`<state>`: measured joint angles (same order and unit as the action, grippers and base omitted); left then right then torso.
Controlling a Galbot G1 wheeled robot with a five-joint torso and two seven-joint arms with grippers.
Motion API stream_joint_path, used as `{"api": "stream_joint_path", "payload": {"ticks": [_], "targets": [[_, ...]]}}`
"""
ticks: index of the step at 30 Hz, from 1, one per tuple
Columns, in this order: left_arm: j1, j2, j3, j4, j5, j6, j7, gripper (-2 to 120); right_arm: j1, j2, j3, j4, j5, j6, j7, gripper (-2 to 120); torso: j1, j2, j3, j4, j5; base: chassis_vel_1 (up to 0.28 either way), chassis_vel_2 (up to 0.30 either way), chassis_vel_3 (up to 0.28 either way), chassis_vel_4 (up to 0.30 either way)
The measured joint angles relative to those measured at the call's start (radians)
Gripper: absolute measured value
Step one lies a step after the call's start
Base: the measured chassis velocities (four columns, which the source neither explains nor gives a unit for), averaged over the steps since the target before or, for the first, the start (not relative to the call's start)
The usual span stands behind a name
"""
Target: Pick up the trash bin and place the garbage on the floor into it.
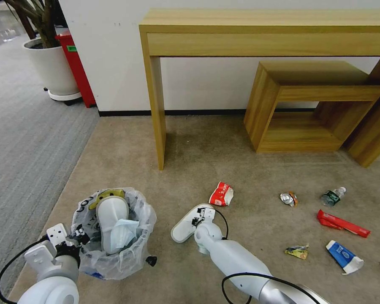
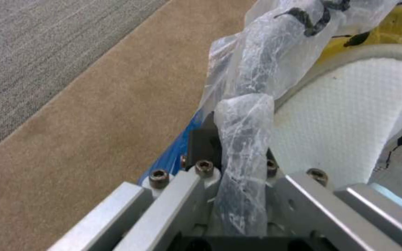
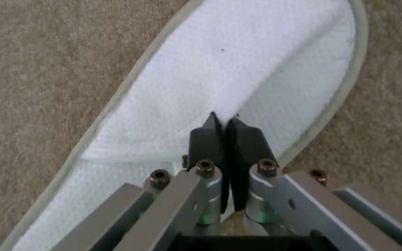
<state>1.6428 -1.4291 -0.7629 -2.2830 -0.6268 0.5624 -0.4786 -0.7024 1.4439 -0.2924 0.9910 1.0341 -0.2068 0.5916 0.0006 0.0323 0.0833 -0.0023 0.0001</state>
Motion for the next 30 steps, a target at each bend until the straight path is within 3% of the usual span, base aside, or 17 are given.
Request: {"api": "stream_joint_path", "payload": {"ticks": [11,22,24,30], "targets": [[-0.012,0.009,-0.010,0.030,0.000,-0.002,0.001,1,-0.087,-0.133,0.002,0.251,-0.012,0.053,-0.096,0,0.000,0.000,0.000,0.0000,0.0001,0.000,0.000,0.000,0.000],[-0.015,0.011,-0.009,0.038,0.000,0.000,0.001,1,-0.129,-0.379,0.090,0.558,-0.046,0.133,-0.213,0,0.000,0.000,0.000,-0.0003,0.0000,0.000,0.000,0.000,0.000],[-0.013,0.011,-0.006,0.034,-0.001,0.004,0.000,1,-0.116,-0.447,0.108,0.668,-0.045,0.158,-0.252,0,0.000,0.000,0.000,-0.0001,0.0000,0.000,0.000,0.000,0.000],[-0.007,0.010,0.001,0.019,-0.001,0.011,0.000,1,-0.071,-0.512,0.117,0.828,-0.004,0.201,-0.319,0,0.000,0.000,0.000,0.0000,0.0000,0.000,0.000,0.000,0.000]]}}
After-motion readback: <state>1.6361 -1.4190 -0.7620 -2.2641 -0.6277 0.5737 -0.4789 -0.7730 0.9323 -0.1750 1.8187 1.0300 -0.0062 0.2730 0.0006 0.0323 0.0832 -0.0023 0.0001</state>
